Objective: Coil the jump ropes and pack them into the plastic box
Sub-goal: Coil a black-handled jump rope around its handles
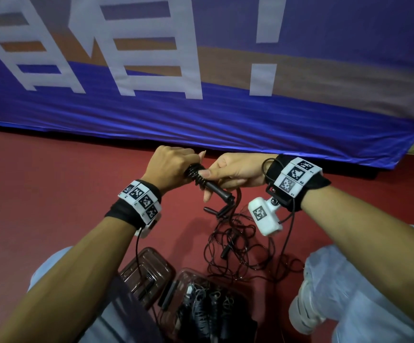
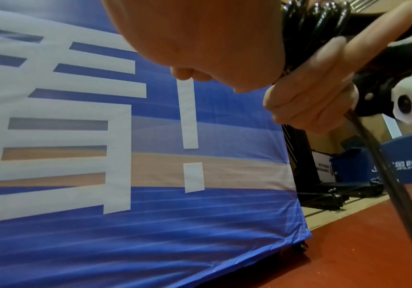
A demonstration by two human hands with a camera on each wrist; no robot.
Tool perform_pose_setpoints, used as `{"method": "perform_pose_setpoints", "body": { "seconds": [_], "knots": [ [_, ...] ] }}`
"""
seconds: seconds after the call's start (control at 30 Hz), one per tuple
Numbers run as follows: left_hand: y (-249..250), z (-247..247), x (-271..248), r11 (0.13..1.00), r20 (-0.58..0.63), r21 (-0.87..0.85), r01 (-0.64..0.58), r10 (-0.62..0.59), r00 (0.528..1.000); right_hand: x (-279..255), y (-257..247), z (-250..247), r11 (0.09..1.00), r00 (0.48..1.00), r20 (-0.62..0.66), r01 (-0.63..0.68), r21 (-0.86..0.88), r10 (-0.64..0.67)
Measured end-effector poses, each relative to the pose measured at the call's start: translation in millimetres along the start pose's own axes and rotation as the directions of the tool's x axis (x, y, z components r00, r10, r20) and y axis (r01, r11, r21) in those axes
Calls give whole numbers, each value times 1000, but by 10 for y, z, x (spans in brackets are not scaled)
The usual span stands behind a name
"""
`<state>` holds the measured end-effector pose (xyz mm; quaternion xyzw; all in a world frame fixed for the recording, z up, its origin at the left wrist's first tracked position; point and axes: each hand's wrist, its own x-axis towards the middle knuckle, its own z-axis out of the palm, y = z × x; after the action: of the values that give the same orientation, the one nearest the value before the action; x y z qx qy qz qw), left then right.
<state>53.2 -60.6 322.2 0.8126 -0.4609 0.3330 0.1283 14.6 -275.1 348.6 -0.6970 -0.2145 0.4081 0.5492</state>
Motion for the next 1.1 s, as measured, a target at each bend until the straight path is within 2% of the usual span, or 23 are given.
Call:
{"method": "perform_pose_setpoints", "body": {
  "seconds": [0.1, 0.23, 0.43, 0.53, 0.63, 0.73, 0.8, 0.87, 0.97, 1.03, 1.1],
  "knots": [
    [40, -8, 23, 989, -100, -118, 92, -104, 990, 26, -7, 30, 994, 999, -2, 43, 105, -43],
    [70, 26, 0, 928, -127, -266, 262, -303, 944, 150, 36, 34, 967, 993, -24, 116, 225, -114],
    [187, 4, 79, 794, -144, -420, 439, -536, 832, 181, 46, 141, 846, 969, -86, 246, 474, -233],
    [238, -18, 117, 662, -30, -442, 605, -685, 728, 261, 75, 150, 757, 961, -149, 275, 593, -233],
    [184, 13, 108, 518, 100, -366, 773, -804, 586, 345, 33, 187, 717, 955, -259, 281, 637, -144],
    [177, 54, 85, 433, 216, -240, 869, -849, 483, 443, 39, 231, 726, 931, -365, 273, 631, -32],
    [197, 99, 72, 411, 253, -136, 901, -865, 433, 508, 77, 253, 703, 907, -415, 253, 665, 65],
    [219, 158, 70, 412, 275, -5, 911, -875, 398, 562, 106, 275, 691, 868, -465, 228, 686, 176],
    [245, 258, 46, 459, 324, 226, 859, -867, 379, 591, 128, 323, 784, 814, -486, 64, 618, 317],
    [268, 310, 18, 496, 370, 324, 806, -850, 374, 577, 135, 364, 853, 815, -458, -83, 515, 356],
    [291, 353, 5, 534, 423, 384, 753, -827, 371, 509, 117, 371, 919, 784, -498, -232, 319, 371]
  ]
}}
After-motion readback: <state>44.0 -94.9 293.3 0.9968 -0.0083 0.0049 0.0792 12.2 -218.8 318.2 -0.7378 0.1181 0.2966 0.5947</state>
